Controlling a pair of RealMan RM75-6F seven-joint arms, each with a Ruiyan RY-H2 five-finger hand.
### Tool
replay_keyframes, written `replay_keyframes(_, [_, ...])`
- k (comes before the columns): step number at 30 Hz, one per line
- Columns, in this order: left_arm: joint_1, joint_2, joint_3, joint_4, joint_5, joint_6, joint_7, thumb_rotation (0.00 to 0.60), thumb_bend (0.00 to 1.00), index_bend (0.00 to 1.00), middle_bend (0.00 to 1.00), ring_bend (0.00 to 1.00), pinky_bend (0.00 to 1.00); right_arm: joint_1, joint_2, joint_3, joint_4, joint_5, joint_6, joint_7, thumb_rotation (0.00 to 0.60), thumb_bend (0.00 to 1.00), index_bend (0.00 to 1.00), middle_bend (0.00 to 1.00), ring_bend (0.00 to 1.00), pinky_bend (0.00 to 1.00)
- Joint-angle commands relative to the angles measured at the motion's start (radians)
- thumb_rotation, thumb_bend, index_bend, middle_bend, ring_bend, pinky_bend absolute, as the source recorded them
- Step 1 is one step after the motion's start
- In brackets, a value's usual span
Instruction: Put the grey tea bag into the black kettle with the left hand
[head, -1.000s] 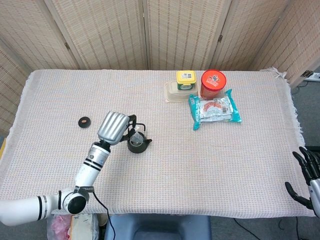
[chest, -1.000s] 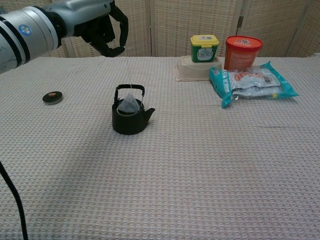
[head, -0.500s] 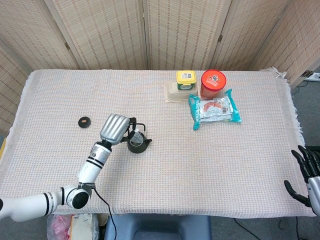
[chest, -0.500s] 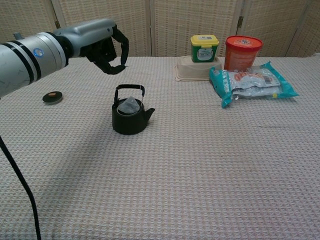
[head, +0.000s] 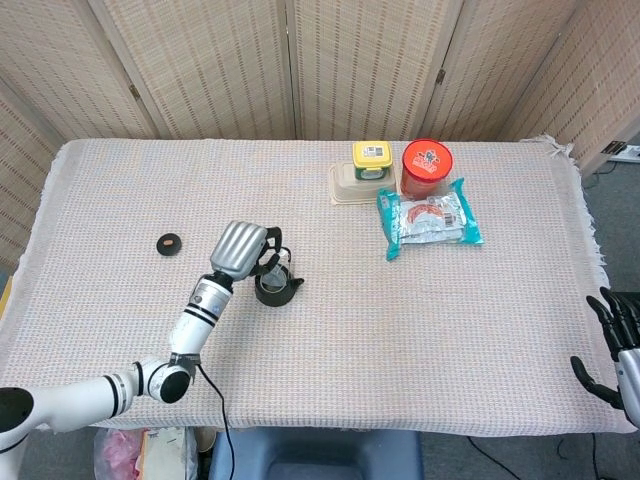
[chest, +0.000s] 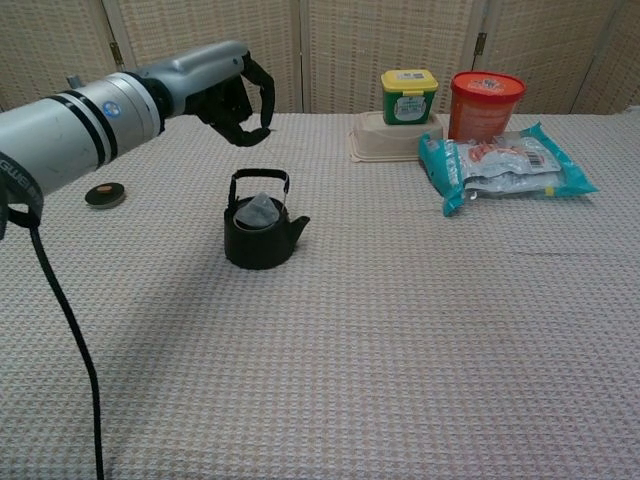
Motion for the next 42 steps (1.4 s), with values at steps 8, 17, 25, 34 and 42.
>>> replay_keyframes(8, [-0.049, -0.091, -0.005, 0.12, 0.035, -0.037, -0.075, 0.6, 0.21, 0.0, 0.97, 0.91, 1.0, 0.003, -0.001, -0.002, 0.003, -0.003, -0.008, -0.002, 0.6, 0.27, 0.0, 0.0, 0.0, 0.0])
replay_keyframes(17, [-0.015, -0.011, 0.006, -0.063, 0.067, 0.015, -0.048, 0.6, 0.21, 0.0, 0.96, 0.9, 1.0, 0.006, -0.002, -0.009, 0.002, -0.018, -0.013, -0.01, 0.6, 0.27, 0.0, 0.0, 0.0, 0.0])
replay_keyframes(25, [0.14, 0.223, 0.09, -0.409, 0.035, 0.077, -0.02, 0.6, 0.21, 0.11, 0.97, 0.91, 1.0, 0.004, -0.002, -0.023, 0.005, -0.051, -0.002, -0.011, 0.6, 0.27, 0.0, 0.0, 0.0, 0.0])
replay_keyframes(34, [0.245, 0.433, 0.225, -0.626, -0.054, -0.043, -0.113, 0.6, 0.21, 0.06, 1.0, 0.95, 1.0, -0.001, -0.008, -0.046, 0.01, -0.103, 0.014, -0.028, 0.6, 0.27, 0.0, 0.0, 0.0, 0.0])
replay_keyframes(42, [0.227, 0.487, 0.261, -0.632, -0.108, -0.136, -0.104, 0.6, 0.43, 0.03, 1.0, 0.97, 1.0, -0.006, -0.012, -0.057, 0.018, -0.128, 0.03, -0.033, 0.6, 0.27, 0.0, 0.0, 0.0, 0.0])
